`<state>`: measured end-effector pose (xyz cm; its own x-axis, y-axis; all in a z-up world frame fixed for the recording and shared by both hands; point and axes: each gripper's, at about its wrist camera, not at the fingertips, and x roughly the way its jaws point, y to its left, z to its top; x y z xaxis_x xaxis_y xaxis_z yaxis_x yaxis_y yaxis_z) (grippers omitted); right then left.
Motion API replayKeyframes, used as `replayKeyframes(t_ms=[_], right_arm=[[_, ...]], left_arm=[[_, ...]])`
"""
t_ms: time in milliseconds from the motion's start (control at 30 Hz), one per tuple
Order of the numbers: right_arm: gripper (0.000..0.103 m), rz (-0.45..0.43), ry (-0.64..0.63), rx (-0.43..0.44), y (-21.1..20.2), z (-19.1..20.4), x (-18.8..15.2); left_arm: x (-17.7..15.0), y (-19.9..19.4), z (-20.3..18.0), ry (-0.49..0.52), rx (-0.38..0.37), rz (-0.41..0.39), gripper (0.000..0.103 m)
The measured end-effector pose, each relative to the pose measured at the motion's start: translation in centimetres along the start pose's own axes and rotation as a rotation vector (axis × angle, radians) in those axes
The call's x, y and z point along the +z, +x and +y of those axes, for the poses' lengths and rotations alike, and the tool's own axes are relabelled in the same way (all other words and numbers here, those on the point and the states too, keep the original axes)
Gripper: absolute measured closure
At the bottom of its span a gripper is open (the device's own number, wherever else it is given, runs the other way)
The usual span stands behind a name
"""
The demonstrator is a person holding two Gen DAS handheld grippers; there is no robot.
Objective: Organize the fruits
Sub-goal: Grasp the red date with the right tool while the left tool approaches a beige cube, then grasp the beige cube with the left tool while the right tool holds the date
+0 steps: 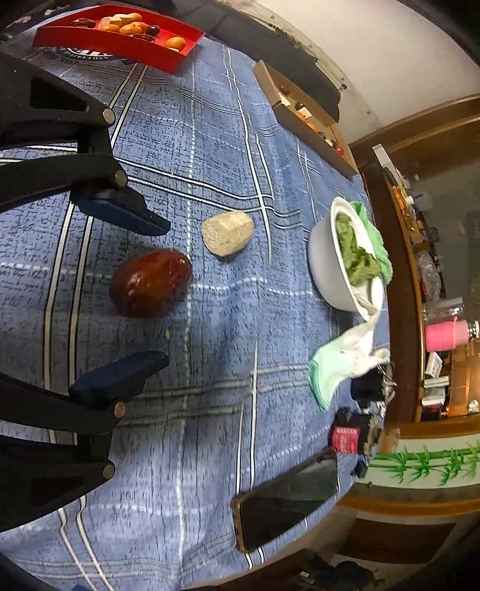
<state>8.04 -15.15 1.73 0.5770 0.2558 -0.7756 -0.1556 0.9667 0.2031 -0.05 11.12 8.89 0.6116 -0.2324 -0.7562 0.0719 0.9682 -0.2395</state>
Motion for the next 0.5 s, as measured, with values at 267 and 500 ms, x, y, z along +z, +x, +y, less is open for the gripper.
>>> replayKeyframes(t_ms=[267, 500], right_arm=[[0.062, -0.022, -0.087, -0.035, 0.4, 1.3, -0.4], [0.065, -0.019, -0.013, -0.002, -0.8, -0.8, -0.3]], left_arm=[[2.6, 7.2, -1.4, -0.066, -0.071, 0.115, 0.016], [3.8, 12.1, -5.8, 0.013, -0.073, 0.149, 0.016]])
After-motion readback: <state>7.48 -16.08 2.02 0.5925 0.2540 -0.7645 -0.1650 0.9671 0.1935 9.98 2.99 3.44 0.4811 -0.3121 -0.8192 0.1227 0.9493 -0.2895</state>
